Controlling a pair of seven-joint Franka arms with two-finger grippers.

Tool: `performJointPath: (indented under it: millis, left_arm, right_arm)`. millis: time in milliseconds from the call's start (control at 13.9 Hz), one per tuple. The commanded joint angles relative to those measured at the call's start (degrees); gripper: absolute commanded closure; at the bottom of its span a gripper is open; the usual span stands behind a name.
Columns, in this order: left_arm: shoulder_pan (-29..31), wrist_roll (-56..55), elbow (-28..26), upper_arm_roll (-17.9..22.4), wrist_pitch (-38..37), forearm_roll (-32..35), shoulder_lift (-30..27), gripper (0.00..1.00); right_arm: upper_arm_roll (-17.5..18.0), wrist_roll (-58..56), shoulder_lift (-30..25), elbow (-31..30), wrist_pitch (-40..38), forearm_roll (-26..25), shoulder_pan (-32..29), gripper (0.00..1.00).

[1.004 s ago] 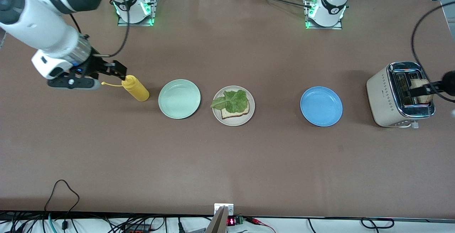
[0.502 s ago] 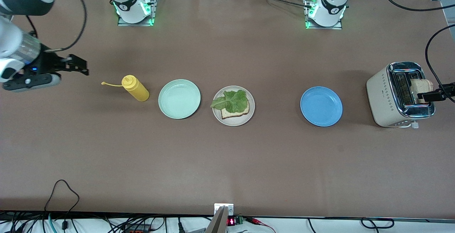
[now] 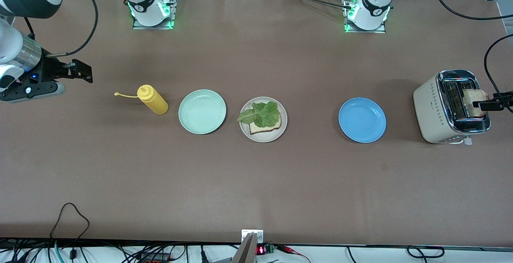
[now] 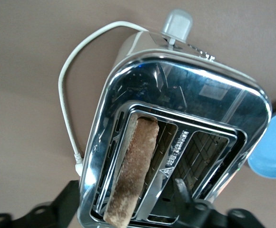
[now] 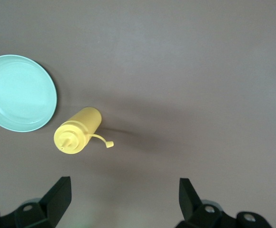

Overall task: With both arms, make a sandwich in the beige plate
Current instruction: 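Withdraw the right gripper while the left gripper reaches the toaster, then grasp the second bread slice and lift it from the toaster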

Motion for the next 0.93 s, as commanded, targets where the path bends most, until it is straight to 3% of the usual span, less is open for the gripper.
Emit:
performJointPath:
  millis: [0, 72, 143, 359, 646, 861]
  left_arm:
    - [0.5, 4.5, 1.8, -0.5, -1.3, 0.3, 2.1, 0.75]
    - [0.6, 4.9, 1.7, -0.5, -1.4, 0.3, 2.0, 0.90]
    - [0.6, 5.8, 1.8, -0.6, -1.7, 0.3, 2.0, 1.00]
    - [0.6, 7.8, 3.0, -1.1, -4.8, -0.5, 1.4, 1.00]
    - [0.0, 14.4, 16.7, -1.7, -21.6, -1.8, 0.2, 1.00]
    - [0.0, 14.2, 22.4, -7.2, -30.8, -6.3, -0.6, 1.00]
  right_arm:
    - [-1.3, 0.5, 3.1, 5.2, -1.4, -1.1, -0.2, 0.00]
    - [-1.2, 0.5, 2.9, 5.3, -1.5, -1.4, -0.6, 0.00]
    - [-1.1, 0.5, 3.0, 5.3, -1.7, -1.3, -0.6, 0.00]
    - [-1.2, 1.1, 3.0, 5.3, -2.4, -0.6, -0.7, 0.00]
    - [-1.2, 7.1, 3.0, 5.3, -2.2, 3.9, -0.8, 0.00]
    - [-1.2, 6.3, 3.1, 5.3, -1.7, 3.8, -0.8, 0.00]
